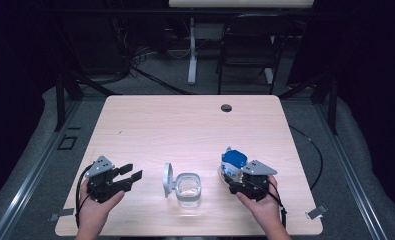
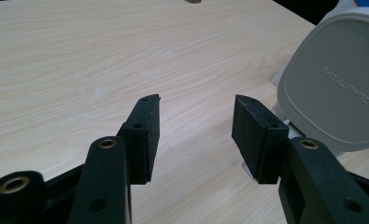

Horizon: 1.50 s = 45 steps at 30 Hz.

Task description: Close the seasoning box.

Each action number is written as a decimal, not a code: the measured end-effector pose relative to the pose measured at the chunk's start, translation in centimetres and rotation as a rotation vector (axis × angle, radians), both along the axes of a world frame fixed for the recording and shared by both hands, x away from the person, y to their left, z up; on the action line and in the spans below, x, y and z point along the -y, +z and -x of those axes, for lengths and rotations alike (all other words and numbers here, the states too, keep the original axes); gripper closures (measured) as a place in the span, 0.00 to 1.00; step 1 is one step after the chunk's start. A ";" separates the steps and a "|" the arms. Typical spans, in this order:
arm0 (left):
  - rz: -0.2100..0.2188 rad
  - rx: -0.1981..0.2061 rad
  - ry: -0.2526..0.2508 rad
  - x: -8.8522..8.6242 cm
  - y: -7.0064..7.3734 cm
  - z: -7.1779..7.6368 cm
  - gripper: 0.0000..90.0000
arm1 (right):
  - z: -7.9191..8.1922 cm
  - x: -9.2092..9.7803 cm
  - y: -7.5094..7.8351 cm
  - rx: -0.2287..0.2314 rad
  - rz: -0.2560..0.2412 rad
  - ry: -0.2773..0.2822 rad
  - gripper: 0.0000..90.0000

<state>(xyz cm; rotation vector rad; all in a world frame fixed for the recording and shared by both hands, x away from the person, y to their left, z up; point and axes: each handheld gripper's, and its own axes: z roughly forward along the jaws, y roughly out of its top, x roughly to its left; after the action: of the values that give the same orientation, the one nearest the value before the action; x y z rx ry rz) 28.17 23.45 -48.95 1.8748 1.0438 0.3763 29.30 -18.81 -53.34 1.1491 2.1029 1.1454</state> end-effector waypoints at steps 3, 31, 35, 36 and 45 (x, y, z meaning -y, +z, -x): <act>0.001 0.000 0.003 0.0 -0.1 0.0 0.58 | 0.0 -0.1 -0.4 0.004 -0.002 -0.008 0.37; -0.003 -0.008 0.003 -0.1 -0.3 -0.2 0.58 | -0.5 -0.4 -2.9 -0.010 0.004 -0.032 0.37; -0.002 -0.009 0.003 -0.1 -0.3 -0.2 0.58 | -0.5 -0.5 -3.4 -0.010 0.009 -0.035 0.38; 0.000 -0.007 0.006 -0.2 -0.3 -0.2 0.58 | -0.6 -0.5 -3.5 -0.008 0.006 -0.038 0.38; -0.001 -0.009 0.007 -0.3 -0.4 -0.2 0.58 | -0.7 -0.6 -4.6 0.005 -0.027 -0.057 0.38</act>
<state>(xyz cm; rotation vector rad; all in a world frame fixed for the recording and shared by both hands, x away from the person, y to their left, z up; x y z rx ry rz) 28.38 23.71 -49.32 1.8755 1.0572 0.3730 30.01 -18.18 -57.90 1.2097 2.0432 1.1522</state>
